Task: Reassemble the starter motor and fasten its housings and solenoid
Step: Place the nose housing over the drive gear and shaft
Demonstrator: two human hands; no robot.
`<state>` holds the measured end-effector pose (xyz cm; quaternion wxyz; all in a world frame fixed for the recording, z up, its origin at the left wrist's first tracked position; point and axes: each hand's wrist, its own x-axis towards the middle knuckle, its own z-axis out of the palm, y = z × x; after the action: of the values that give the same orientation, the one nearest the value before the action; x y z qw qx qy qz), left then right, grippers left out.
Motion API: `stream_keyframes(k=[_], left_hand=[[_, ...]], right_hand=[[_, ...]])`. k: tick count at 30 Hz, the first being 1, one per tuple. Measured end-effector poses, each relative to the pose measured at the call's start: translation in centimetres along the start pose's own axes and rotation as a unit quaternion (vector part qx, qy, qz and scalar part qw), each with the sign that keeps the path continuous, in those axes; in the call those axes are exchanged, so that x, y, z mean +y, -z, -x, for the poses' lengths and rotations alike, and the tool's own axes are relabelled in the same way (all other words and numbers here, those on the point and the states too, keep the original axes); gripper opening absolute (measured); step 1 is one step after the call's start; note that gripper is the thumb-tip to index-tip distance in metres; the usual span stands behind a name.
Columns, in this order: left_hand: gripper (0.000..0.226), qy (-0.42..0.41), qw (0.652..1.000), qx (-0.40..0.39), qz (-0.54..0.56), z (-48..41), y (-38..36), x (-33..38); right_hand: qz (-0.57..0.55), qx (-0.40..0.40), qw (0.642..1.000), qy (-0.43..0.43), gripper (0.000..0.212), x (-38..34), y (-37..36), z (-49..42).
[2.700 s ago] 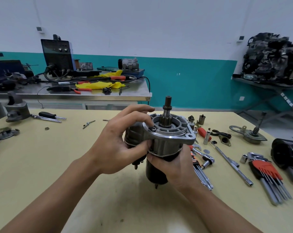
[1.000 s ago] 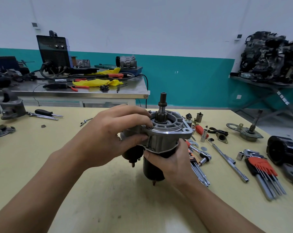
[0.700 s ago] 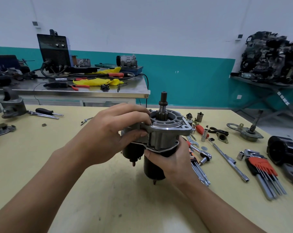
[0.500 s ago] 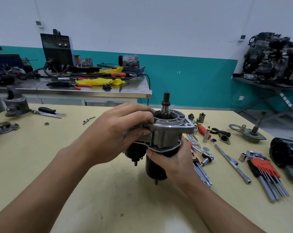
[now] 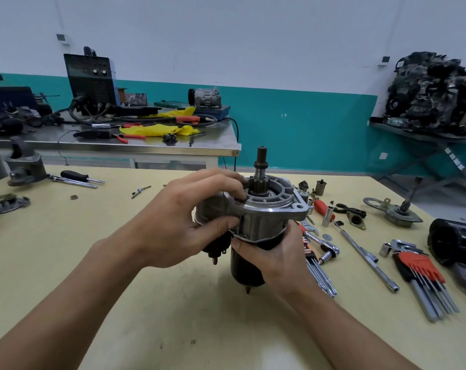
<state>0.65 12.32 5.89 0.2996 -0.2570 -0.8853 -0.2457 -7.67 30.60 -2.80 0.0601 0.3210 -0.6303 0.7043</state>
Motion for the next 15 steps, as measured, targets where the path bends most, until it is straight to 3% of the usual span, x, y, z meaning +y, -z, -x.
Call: stream_keyframes(k=[4,6,10,15], left_hand=[[0.069,0.078,0.988,0.047,0.123,0.2,-1.2,-0.1],[0.083,0.113,0.977,0.033,0.177,0.2,-2.1,-0.2],[0.081,0.120,0.970,0.014,0.210,0.1,-3.1,-0.8],[0.074,0.123,0.958,0.004,0.259,-0.1,-2.7,-1.9]], right_hand=[[-0.014,0.000,1.000,0.001,0.069,-0.1,0.0,0.0],[-0.025,0.004,1.000,0.006,0.061,-0.2,-0.1,0.0],[-0.025,0.006,1.000,0.003,0.052,-0.3,0.0,0.2],[-0.011,0.003,1.000,-0.012,0.072,0.1,0.1,0.0]])
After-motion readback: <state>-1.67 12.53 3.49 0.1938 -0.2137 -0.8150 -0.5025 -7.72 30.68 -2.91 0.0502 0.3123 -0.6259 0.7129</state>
